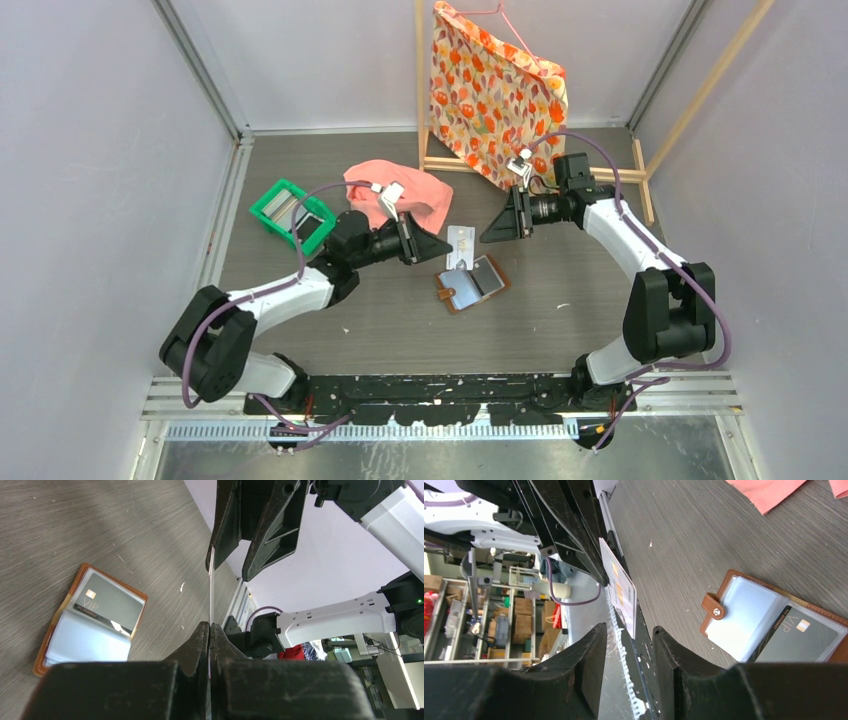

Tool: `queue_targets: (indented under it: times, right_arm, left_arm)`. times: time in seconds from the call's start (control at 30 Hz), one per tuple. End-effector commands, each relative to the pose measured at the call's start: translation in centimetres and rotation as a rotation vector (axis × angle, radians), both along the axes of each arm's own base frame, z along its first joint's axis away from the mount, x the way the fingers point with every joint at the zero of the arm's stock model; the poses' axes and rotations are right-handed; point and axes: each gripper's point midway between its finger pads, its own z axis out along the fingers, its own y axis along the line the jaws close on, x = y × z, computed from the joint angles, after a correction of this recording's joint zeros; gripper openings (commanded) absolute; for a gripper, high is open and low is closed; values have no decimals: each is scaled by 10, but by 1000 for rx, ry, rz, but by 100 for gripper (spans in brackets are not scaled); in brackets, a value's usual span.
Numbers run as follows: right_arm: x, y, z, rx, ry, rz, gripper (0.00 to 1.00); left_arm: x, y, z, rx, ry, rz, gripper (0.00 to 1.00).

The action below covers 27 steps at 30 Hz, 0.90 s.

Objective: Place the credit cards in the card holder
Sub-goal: Place the credit card in the storage box.

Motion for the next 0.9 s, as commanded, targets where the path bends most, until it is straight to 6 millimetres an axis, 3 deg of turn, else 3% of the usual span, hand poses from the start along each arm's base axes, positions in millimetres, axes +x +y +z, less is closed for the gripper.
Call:
queue_targets:
  times: [0.0, 0.17, 0.5, 0.73, 0.87]
  right_arm:
    - [6, 4, 22, 74, -4, -23, 44]
    - [14, 7, 23, 96, 36, -56, 42]
    - [11, 7, 35, 120, 30, -46, 40]
    - [14, -10, 44, 131, -4, -67, 39]
    - [1, -16, 46, 113, -76, -17, 39]
  left_arm:
    - [9, -10, 31, -104, -81, 35, 0]
    - [8, -18, 31, -135, -71, 30, 0]
    - [7, -23, 27, -149, -60, 20, 0]
    - [-1, -22, 25, -131, -89, -37, 0]
    - [-6, -12, 27, -137, -110, -86, 0]
